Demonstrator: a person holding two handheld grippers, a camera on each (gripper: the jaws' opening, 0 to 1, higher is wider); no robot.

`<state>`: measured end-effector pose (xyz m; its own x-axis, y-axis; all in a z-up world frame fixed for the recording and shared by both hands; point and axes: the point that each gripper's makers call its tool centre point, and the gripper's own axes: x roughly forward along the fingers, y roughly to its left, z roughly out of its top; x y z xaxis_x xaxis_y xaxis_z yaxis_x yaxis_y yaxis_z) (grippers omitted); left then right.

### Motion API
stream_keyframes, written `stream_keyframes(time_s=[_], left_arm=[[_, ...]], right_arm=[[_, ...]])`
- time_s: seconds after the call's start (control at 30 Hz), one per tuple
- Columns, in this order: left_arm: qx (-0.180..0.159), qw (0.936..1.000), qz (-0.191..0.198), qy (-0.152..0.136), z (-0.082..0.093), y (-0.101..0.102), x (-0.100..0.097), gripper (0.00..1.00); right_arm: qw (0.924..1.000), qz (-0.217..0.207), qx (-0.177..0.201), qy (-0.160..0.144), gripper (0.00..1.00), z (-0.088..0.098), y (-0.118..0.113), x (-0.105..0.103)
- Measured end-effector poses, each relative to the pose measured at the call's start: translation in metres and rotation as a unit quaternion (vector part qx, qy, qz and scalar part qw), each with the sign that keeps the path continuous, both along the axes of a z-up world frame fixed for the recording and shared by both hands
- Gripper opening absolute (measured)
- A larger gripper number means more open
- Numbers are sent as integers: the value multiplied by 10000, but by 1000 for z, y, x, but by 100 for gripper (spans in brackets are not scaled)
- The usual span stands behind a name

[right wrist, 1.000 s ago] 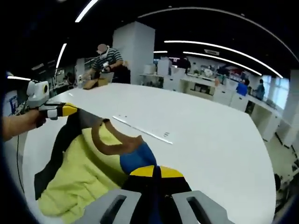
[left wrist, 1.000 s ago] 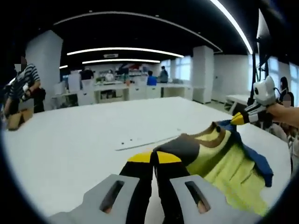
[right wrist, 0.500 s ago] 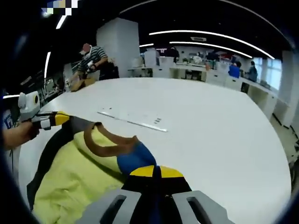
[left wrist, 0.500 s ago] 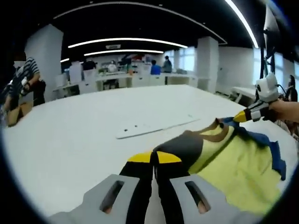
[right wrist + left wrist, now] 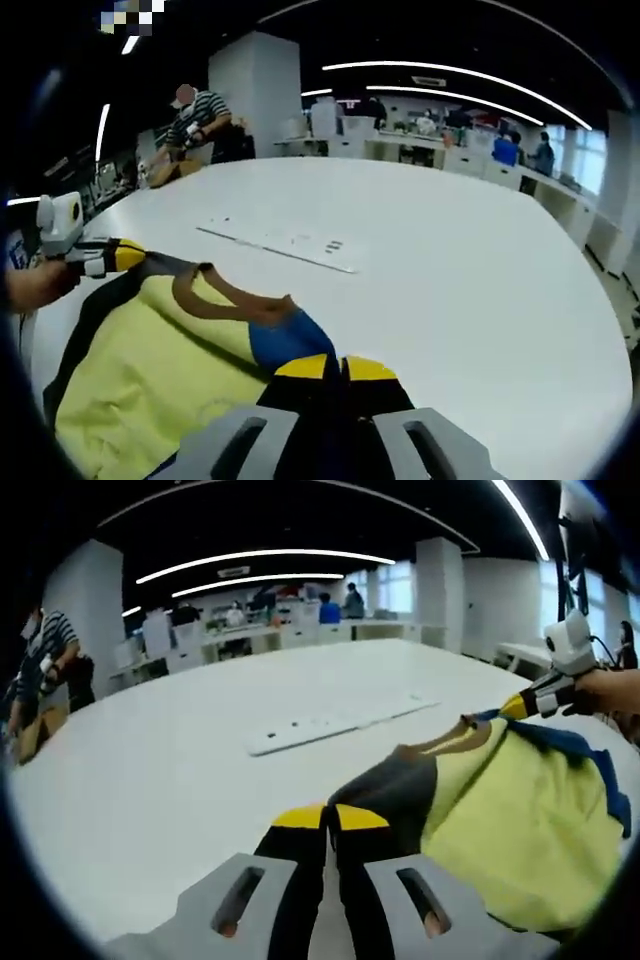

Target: Fold the garment on the visible template until the final outline fits inside the template.

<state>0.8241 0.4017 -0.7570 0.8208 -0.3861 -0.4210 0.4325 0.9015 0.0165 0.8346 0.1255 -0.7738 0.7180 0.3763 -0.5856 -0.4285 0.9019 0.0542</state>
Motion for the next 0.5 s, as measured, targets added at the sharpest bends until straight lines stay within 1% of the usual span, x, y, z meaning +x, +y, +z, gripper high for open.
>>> stream_keyframes(time_s=[0.07,0.13,0.17,0.23,0.27,0.33,0.4,0.5], left_arm=[[-35,10000,8,-19,2,1,0,2],[-18,10000,-12,-97,7,2,-1,7],[-91,9999,21,-103,10,4,-2,9],[-244,9996,85,-104,15,5,-3,12],[-393,9991,158,-97,18,7,-4,13],[-390,9990,171,-106,21,9,-8,15],[-369,9991,165,-120,23,9,-10,19],[-402,9991,116,-69,25,9,-17,23]], right_arm=[[9999,-64,111,67,7,2,-2,-1],[9990,-123,385,172,12,6,1,-4],[9991,-69,383,172,15,7,1,-6],[9992,9,338,206,19,9,2,-9],[9992,52,326,222,21,10,3,-11],[9988,160,369,290,27,13,6,-17],[9981,223,451,359,36,15,9,-21],[9975,439,382,390,44,19,13,-30]])
